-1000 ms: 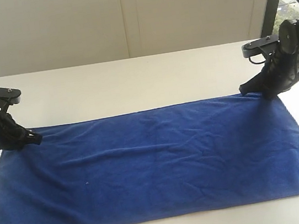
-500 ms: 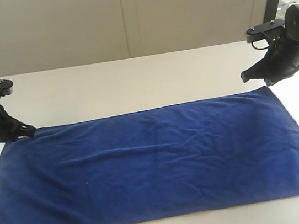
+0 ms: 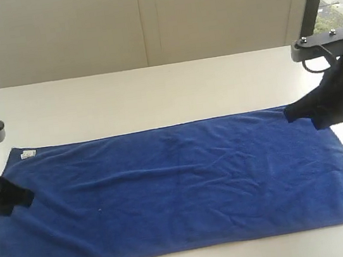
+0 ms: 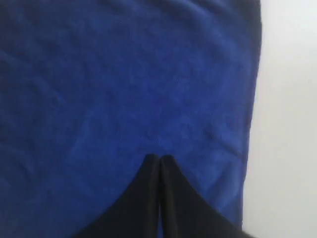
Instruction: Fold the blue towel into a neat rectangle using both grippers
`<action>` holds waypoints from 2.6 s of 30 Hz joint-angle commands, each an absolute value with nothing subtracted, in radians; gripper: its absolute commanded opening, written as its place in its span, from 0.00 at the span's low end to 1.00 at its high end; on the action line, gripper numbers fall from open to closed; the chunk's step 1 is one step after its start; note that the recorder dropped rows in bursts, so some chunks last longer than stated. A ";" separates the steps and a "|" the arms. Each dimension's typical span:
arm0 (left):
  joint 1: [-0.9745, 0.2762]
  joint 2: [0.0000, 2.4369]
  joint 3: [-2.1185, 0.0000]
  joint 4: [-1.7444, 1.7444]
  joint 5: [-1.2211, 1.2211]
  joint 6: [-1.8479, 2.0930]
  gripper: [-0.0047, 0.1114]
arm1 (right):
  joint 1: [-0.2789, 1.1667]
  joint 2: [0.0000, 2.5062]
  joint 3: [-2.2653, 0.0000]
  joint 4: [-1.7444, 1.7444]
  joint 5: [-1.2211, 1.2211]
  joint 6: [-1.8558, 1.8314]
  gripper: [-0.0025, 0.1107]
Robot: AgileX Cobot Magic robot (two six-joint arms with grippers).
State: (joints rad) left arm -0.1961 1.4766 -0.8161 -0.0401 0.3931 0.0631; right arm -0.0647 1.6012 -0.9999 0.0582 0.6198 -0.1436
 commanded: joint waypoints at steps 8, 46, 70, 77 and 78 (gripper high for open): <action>-0.210 1.288 -0.527 -0.108 0.269 0.000 0.04 | -0.030 1.423 -0.640 -0.089 0.569 0.097 0.02; -0.175 1.409 -0.461 -0.054 0.188 -0.026 0.04 | -0.030 1.616 -0.533 -0.424 0.404 0.501 0.02; -0.184 1.470 -0.461 0.324 0.258 -0.427 0.04 | -0.030 1.605 -0.533 -0.424 0.394 0.501 0.02; -0.191 1.380 -0.487 0.324 0.261 -0.427 0.04 | -0.030 1.437 -0.537 -0.424 0.390 0.501 0.02; -0.191 1.363 -0.490 0.322 0.262 -0.427 0.04 | -0.030 1.408 -0.537 -0.424 0.390 0.501 0.02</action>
State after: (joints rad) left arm -0.1860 1.4071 -0.4781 0.3248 0.2398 -0.4173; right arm -0.0292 1.4774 -0.5375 -0.4209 0.3936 0.4956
